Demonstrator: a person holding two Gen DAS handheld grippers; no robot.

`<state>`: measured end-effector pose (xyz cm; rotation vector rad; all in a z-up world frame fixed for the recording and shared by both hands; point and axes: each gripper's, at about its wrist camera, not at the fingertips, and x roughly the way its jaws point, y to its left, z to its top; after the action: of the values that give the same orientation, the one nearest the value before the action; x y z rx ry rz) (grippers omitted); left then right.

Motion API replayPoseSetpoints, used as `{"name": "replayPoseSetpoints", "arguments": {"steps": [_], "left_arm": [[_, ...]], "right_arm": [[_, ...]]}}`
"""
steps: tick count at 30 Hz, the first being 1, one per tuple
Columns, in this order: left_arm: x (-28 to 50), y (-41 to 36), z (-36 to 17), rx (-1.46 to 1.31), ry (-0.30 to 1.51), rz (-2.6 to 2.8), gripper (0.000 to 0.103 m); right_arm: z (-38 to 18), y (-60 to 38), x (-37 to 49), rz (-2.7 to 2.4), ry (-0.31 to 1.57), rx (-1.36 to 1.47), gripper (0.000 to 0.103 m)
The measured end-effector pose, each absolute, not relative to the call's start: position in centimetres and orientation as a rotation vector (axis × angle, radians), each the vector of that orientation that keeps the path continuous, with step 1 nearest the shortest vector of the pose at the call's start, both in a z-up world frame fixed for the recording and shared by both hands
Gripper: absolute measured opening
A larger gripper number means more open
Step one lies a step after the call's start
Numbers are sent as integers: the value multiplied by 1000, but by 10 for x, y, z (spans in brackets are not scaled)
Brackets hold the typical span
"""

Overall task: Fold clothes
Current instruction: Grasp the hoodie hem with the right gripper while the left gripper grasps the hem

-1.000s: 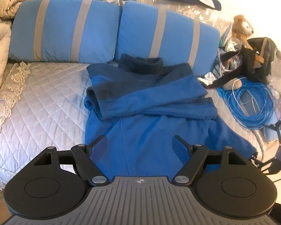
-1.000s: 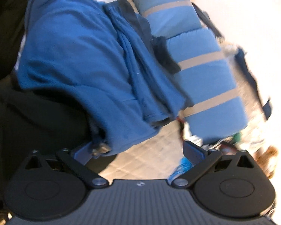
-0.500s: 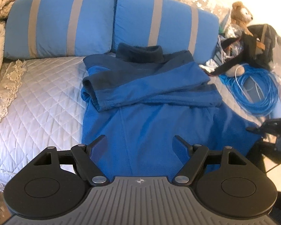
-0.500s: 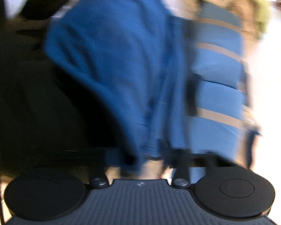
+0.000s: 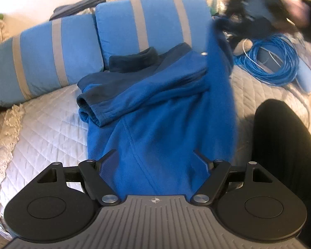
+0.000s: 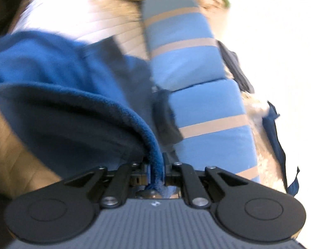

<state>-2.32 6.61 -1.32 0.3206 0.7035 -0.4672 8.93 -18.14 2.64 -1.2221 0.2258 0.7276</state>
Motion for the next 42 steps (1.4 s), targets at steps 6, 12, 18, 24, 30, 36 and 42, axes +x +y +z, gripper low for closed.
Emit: {"name": "replayPoseSetpoints", "arguments": {"steps": [6, 12, 18, 24, 30, 36, 42], "left_arm": [[-45, 59, -22, 379, 649, -439, 73], [-59, 33, -49, 533, 622, -357, 73], [-66, -2, -89, 851, 539, -163, 73], [-55, -19, -132, 1092, 555, -19, 71], [-46, -4, -131, 1189, 518, 118, 17], [-31, 41, -95, 1193, 490, 61, 7], [-42, 64, -39, 1215, 350, -70, 7]], "right_arm": [[40, -151, 141, 663, 291, -1079, 10], [51, -135, 180, 594, 336, -955, 10], [59, -126, 205, 582, 362, -889, 10], [66, -123, 216, 575, 363, -863, 10], [69, -127, 215, 574, 354, -869, 10], [86, -165, 191, 587, 336, -867, 10], [105, -250, 114, 565, 291, -847, 10]]}}
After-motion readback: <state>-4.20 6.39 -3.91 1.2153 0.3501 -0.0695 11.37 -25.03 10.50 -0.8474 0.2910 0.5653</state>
